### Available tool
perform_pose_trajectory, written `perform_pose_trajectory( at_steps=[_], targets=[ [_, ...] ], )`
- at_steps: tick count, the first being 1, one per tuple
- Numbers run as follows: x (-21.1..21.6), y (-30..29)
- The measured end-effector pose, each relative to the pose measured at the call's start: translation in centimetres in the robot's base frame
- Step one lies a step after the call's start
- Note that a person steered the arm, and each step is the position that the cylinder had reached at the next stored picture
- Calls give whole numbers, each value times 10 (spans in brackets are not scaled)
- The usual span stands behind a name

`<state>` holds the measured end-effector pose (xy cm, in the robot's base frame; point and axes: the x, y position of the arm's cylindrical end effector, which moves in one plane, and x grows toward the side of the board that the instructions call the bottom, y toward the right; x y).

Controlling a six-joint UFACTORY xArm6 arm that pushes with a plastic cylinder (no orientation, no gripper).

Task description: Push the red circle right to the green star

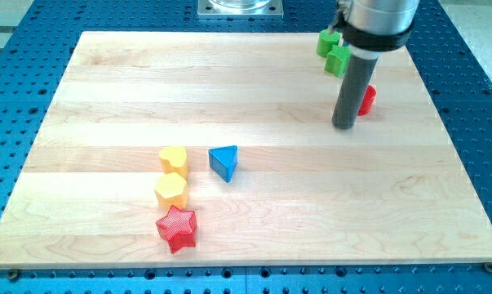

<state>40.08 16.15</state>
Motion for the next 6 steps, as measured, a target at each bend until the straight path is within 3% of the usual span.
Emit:
perform_pose_trajectory(
  at_steps=[1,2,3,5,6],
  targets=[
    [-40,55],
    [4,64],
    [-25,84],
    [-91,70],
    [-91,70]
  ],
)
